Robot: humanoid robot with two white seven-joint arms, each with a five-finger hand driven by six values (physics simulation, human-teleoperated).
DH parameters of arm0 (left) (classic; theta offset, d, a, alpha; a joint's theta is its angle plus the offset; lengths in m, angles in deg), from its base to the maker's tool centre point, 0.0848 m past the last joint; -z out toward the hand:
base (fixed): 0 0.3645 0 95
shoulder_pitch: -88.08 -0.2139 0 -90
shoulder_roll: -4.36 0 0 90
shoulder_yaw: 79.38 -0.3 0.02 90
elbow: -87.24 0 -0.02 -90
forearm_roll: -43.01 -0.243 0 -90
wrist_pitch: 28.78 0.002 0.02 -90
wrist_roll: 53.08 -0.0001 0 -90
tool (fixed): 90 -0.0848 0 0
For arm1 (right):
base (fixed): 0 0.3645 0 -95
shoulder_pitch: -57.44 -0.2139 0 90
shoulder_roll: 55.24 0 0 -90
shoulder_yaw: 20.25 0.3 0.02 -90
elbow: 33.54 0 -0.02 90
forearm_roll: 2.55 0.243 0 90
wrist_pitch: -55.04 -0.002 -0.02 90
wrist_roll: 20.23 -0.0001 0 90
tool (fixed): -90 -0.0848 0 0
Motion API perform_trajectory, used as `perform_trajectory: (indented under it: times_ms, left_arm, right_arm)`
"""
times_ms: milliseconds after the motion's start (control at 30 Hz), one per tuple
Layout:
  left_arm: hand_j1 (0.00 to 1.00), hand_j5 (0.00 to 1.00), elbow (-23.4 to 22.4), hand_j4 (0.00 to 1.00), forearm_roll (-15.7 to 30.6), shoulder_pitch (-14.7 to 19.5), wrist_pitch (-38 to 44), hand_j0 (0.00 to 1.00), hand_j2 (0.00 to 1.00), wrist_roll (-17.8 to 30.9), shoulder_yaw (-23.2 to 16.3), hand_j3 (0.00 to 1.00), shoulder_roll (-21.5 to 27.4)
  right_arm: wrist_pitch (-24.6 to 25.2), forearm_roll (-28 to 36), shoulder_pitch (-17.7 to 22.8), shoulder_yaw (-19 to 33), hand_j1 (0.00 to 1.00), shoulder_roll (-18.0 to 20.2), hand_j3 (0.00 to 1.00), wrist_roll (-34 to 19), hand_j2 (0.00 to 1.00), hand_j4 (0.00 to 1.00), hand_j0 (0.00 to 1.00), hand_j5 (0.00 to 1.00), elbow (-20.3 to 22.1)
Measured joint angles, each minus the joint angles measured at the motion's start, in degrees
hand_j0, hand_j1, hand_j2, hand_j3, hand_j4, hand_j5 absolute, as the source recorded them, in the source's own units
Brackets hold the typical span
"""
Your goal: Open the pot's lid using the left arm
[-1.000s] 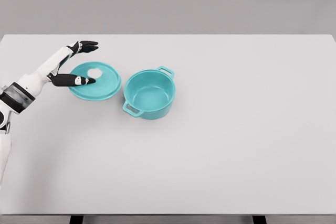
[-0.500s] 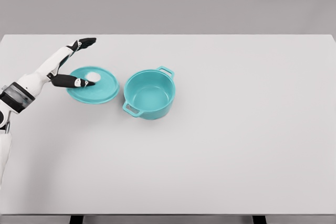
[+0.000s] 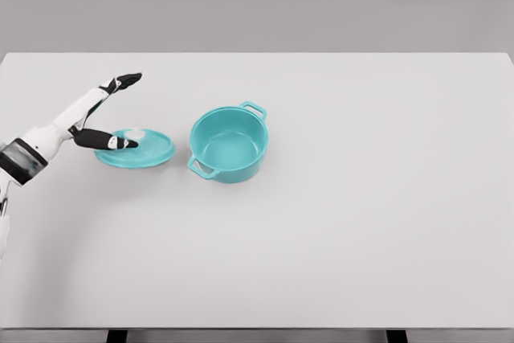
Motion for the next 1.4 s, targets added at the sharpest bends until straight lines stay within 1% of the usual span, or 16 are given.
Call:
perform_trajectory:
  times_ms: [500, 733, 933, 1233, 1267, 1300, 1333, 1367, 1400]
  left_arm:
    - [1.0, 1.0, -0.03, 1.0, -0.03, -2.02, 0.02, 1.0, 1.0, 0.0, -0.01, 1.0, 0.88]
    - [1.0, 1.0, -0.04, 1.0, 0.16, -2.02, 0.03, 1.0, 1.0, 0.0, 0.24, 1.0, 1.36]
    - [1.0, 1.0, -0.06, 1.0, 0.27, -2.11, 0.0, 1.0, 1.0, 0.0, 0.47, 1.0, 3.19]
    - [1.0, 1.0, -0.07, 1.0, 0.29, -2.11, -0.07, 1.0, 1.0, -0.01, 2.53, 1.0, 5.14]
    - [0.89, 0.89, -0.06, 0.89, 0.35, -2.11, -0.05, 0.89, 0.89, -0.01, 2.62, 0.89, 5.15]
    - [0.75, 0.75, 0.0, 0.75, 0.54, -2.11, -0.04, 0.75, 0.75, 0.0, 2.74, 0.75, 5.14]
    - [0.83, 0.83, 0.07, 0.83, 0.7, -2.2, -0.05, 0.83, 0.83, 0.0, 2.91, 0.83, 5.13]
    - [1.0, 1.0, 0.14, 1.0, 0.75, -2.2, -0.05, 1.0, 1.0, 0.0, 3.05, 1.0, 5.14]
    - [1.0, 1.0, 0.2, 1.0, 0.66, -2.2, -0.05, 1.0, 1.0, 0.0, 3.13, 1.0, 5.15]
  right_arm:
    - [0.0, 0.0, 0.0, 0.0, 1.0, 0.0, 1.0, 0.0, 1.0, 1.0, 1.0, 1.0, 0.0]
    - [0.0, 0.0, 0.0, 0.0, 1.0, 0.0, 1.0, 0.0, 1.0, 1.0, 1.0, 1.0, 0.0]
    - [0.0, 0.0, 0.0, 0.0, 1.0, 0.0, 1.0, 0.0, 1.0, 1.0, 1.0, 1.0, 0.0]
    - [0.0, 0.0, 0.0, 0.0, 1.0, 0.0, 1.0, 0.0, 1.0, 1.0, 1.0, 1.0, 0.0]
    - [0.0, 0.0, 0.0, 0.0, 1.0, 0.0, 1.0, 0.0, 1.0, 1.0, 1.0, 1.0, 0.0]
    - [0.0, 0.0, 0.0, 0.0, 1.0, 0.0, 1.0, 0.0, 1.0, 1.0, 1.0, 1.0, 0.0]
    - [0.0, 0.0, 0.0, 0.0, 1.0, 0.0, 1.0, 0.01, 1.0, 1.0, 1.0, 1.0, 0.0]
    - [0.0, 0.0, 0.0, 0.0, 1.0, 0.0, 1.0, 0.01, 1.0, 1.0, 1.0, 1.0, 0.0]
    - [0.0, 0.0, 0.0, 0.0, 1.0, 0.0, 1.0, 0.01, 1.0, 1.0, 1.0, 1.0, 0.0]
